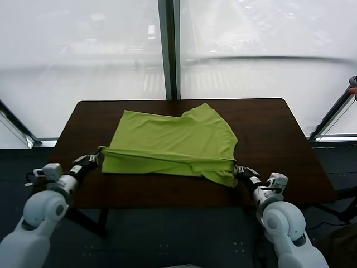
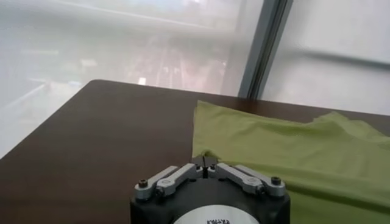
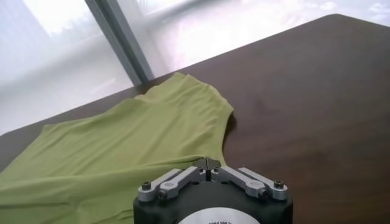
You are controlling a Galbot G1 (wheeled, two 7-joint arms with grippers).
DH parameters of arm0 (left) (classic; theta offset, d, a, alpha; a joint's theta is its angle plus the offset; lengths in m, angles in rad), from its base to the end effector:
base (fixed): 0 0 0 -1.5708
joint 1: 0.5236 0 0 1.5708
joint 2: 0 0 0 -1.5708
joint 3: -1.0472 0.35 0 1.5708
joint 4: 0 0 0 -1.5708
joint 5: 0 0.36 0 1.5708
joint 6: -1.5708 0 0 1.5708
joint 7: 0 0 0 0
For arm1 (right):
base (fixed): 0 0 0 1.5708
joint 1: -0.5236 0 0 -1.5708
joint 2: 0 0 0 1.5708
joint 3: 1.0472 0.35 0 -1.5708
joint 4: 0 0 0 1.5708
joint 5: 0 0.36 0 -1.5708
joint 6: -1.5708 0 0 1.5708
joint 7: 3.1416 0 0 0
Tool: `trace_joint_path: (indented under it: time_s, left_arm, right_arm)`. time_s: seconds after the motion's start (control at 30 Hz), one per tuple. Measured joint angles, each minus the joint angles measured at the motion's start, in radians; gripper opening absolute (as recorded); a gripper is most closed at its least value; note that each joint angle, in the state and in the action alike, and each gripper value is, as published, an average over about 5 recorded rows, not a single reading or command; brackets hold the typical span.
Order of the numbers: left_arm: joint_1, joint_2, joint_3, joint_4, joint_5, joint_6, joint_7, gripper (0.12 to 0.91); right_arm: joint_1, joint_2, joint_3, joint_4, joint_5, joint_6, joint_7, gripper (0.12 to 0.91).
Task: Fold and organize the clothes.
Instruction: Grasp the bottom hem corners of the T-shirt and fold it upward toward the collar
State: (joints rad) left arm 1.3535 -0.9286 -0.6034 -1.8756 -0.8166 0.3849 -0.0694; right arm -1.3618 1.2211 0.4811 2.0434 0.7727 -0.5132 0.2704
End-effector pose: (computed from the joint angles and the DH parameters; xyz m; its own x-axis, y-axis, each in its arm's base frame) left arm 0.2729 0.1668 -0.2723 -0.9127 0.1086 0.3940 0.0512 0.9868 -0.1534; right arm 0.2490 -0.0510 -0.2698 -0.8877 -0.1406 0.4385 0.0131 0.9442 0.3291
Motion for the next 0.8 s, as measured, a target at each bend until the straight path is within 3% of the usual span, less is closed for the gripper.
trace_joint_path:
  time_s: [0.1, 0.17, 0.3, 0.4, 0.53, 0.67, 0.73, 0.8]
  left_arm:
    - [-0.021, 0.001, 0.014, 0.019, 0.001, -0.001, 0.001, 0.149]
    - [-0.034, 0.002, 0.021, 0.030, 0.002, -0.002, 0.002, 0.149]
    - [-0.048, -0.001, 0.025, 0.048, 0.009, -0.010, 0.001, 0.166]
    - [-0.051, -0.006, 0.025, 0.054, 0.019, -0.018, -0.004, 0.288]
    - [-0.043, -0.008, 0.017, 0.051, 0.029, -0.023, -0.005, 0.547]
    - [-0.024, -0.008, 0.002, 0.035, 0.034, -0.021, -0.006, 0.784]
    - [-0.012, -0.007, -0.006, 0.022, 0.034, -0.014, -0.013, 0.863]
    - [0.004, -0.009, -0.015, 0.005, 0.030, -0.001, -0.024, 0.893]
  right_arm:
    - [0.006, 0.003, -0.004, -0.008, -0.016, 0.017, -0.022, 0.148]
    - [0.008, 0.005, -0.008, -0.012, -0.036, 0.035, -0.045, 0.201]
    - [0.003, 0.000, -0.011, -0.010, -0.066, 0.057, -0.083, 0.423]
    - [-0.010, -0.014, -0.006, 0.003, -0.075, 0.059, -0.094, 0.611]
    - [-0.043, -0.045, 0.007, 0.032, -0.080, 0.044, -0.093, 0.839]
    - [-0.099, -0.089, 0.019, 0.070, -0.089, 0.029, -0.098, 0.902]
    - [-0.132, -0.113, 0.021, 0.089, -0.100, 0.025, -0.105, 0.906]
    - [-0.161, -0.131, 0.018, 0.104, -0.114, 0.020, -0.113, 0.906]
